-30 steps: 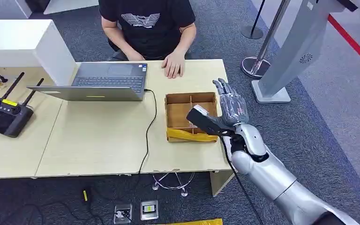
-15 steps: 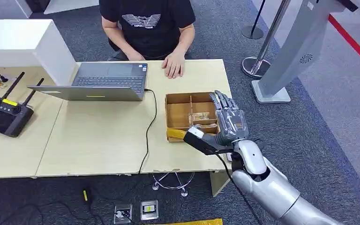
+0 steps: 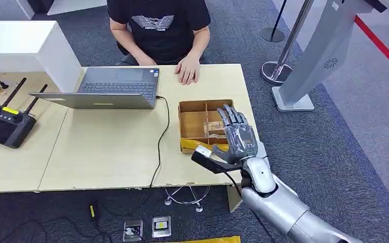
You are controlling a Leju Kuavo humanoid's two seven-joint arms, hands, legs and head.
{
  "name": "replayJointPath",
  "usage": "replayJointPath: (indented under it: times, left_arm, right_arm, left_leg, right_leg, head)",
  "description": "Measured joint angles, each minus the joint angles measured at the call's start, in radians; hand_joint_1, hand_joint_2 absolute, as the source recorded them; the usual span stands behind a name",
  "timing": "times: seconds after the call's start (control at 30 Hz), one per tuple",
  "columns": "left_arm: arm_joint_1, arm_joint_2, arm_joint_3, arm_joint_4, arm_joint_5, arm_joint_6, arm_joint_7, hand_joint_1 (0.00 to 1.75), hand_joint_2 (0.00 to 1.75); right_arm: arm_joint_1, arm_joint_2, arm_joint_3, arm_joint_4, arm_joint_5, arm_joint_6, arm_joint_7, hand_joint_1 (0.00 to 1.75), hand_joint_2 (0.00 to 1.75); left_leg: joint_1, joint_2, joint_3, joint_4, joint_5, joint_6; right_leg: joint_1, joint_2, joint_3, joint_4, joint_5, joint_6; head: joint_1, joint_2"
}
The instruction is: Pass the card to the sensor for recognition and then transmit it.
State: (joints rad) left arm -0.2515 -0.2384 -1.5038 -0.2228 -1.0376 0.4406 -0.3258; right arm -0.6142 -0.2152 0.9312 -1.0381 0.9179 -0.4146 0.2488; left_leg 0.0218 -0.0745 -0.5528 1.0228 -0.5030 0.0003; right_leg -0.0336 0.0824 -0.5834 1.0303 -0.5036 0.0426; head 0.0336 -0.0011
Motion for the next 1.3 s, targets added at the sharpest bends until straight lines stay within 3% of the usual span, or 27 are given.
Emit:
replayJointPath:
  times: [0.23,0.53,1.3]
  left_arm:
    - [0.001,-0.001,-0.006,0.0,0.034,0.0,0.018,0.0,0.0]
    - [0.003,0.0,-0.006,0.002,0.089,0.0,0.031,0.0,0.0]
    - [0.001,0.0,-0.013,0.002,0.091,0.0,0.032,0.0,0.0]
  right_arm:
    - [-0.036,0.078,0.019,0.156,-0.017,-0.01,-0.028,0.0,1.75]
    - [-0.056,0.113,0.031,0.231,-0.016,-0.005,-0.018,0.0,1.75]
    - [-0.081,0.115,0.014,0.284,0.084,0.014,0.076,0.0,1.75]
  left_leg:
    - [0.0,0.0,0.0,0.0,0.0,0.0]
    - [0.0,0.0,0.0,0.0,0.0,0.0]
    - [0.0,0.001,0.001,0.0,0.0,0.0]
  right_leg:
    - [0.0,0.0,0.0,0.0,0.0,0.0]
    - [0.0,0.0,0.0,0.0,0.0,0.0]
    - [0.0,0.001,0.0,0.0,0.0,0.0]
  head:
    - [0.0,0.0]
    - [0.0,0.0]
    - [0.0,0.0]
